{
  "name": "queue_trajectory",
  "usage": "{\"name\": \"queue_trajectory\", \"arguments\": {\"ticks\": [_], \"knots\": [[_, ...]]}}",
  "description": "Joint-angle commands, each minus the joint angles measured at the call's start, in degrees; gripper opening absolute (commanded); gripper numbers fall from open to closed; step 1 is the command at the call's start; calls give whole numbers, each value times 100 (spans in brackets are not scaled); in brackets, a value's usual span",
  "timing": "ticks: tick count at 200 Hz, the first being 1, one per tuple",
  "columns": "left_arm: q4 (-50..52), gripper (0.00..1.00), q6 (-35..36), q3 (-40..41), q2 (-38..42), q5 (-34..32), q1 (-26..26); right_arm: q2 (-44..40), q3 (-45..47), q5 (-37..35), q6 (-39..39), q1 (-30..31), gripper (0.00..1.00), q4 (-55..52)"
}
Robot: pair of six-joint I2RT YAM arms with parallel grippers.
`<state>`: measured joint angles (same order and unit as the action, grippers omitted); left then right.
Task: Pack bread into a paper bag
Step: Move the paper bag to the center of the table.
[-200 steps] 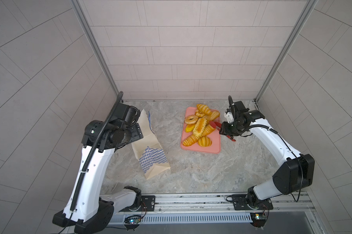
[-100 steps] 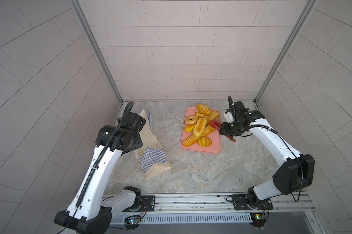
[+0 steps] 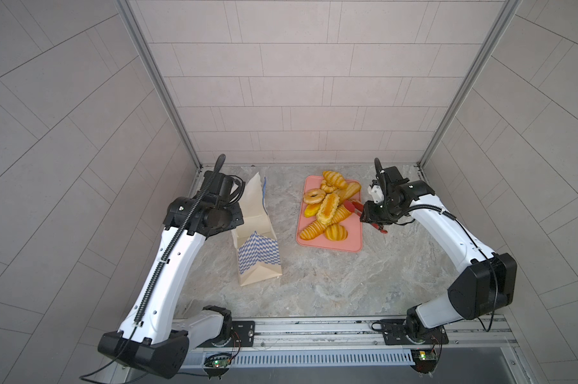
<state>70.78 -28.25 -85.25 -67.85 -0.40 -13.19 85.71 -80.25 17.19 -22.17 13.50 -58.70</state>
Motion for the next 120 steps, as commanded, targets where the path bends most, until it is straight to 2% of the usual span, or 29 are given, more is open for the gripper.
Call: {"name": "queue_trajectory", "arguments": {"ticks": [1, 22, 50, 87, 120], "knots": [[-411, 0, 379, -194, -16, 468, 18, -161, -36, 228, -212, 21, 47, 31], [-402, 0, 434, -312, -236, 628, 18, -144, 18, 359, -362, 26, 47, 178], [-234, 0, 518, -506, -480, 395, 18, -90, 35, 474, -523, 22, 48, 310], [-251, 0, 543, -567, -609, 430, 14, -28, 136, 496, -622, 21, 48, 348], [-633, 0, 395, -396, -600, 741, 27, 7, 217, 547, -646, 23, 48, 359]]}}
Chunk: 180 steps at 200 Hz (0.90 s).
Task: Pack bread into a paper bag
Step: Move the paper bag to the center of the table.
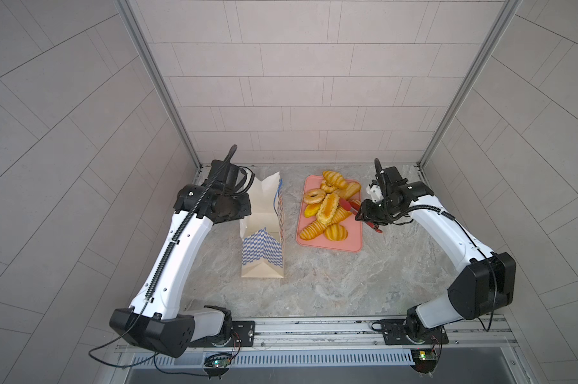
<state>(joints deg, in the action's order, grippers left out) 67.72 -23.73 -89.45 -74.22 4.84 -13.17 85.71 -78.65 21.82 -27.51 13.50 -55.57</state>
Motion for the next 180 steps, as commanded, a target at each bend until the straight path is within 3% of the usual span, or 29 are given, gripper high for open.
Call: {"name": "queue_trajectory", "arguments": {"ticks": [1, 79, 180], "knots": [[-337, 0, -60, 24, 33, 222, 25, 7, 59, 89, -118, 22, 48, 46], [-514, 0, -124, 239, 14, 451, 382, 26, 240, 250, -250, 21, 48, 111], [-525, 0, 69, 344, 109, 488, 384, 68, 236, 251, -361, 22, 48, 129]]}}
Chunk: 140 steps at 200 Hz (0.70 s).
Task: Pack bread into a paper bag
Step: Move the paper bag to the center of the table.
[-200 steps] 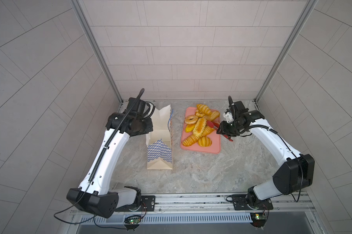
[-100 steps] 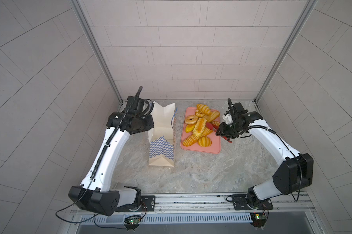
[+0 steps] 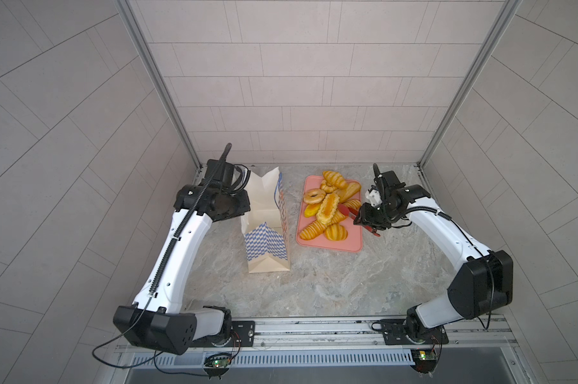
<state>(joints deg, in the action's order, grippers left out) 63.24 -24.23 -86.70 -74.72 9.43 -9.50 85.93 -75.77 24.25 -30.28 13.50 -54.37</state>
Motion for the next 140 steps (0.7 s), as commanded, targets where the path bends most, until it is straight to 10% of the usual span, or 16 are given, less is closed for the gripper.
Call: {"name": "queue_trajectory", "arguments": {"ticks": [1, 140], "knots": [[-81, 0, 120, 71, 159, 31, 17, 47, -52, 5, -83, 22, 48, 11], [-181, 2, 67, 127, 142, 153, 18, 125, -227, 219, -332, 50, 51, 163]]}}
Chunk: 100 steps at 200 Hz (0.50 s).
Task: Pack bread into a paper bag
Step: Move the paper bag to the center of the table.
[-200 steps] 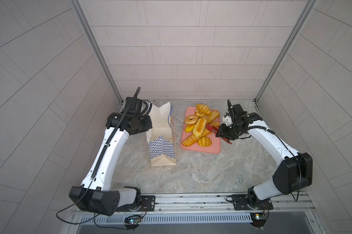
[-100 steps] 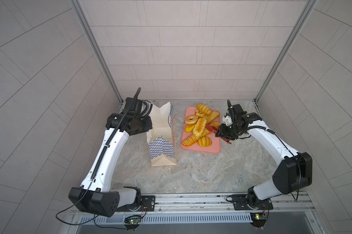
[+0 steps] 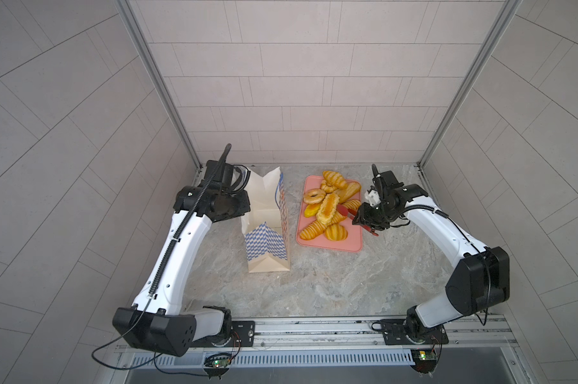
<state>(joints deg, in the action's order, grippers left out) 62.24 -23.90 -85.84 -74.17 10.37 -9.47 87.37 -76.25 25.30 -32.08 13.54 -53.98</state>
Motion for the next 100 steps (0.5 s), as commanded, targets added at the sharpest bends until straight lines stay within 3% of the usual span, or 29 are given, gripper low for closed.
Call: {"name": "queue_trajectory", "arguments": {"ticks": [1, 100], "knots": [[-80, 2, 35, 41, 92, 60, 16, -19, -184, 115, -160, 45, 51, 128], [-80, 1, -27, 59, 67, 158, 15, 336, -293, 286, -369, 175, 53, 429]]}}
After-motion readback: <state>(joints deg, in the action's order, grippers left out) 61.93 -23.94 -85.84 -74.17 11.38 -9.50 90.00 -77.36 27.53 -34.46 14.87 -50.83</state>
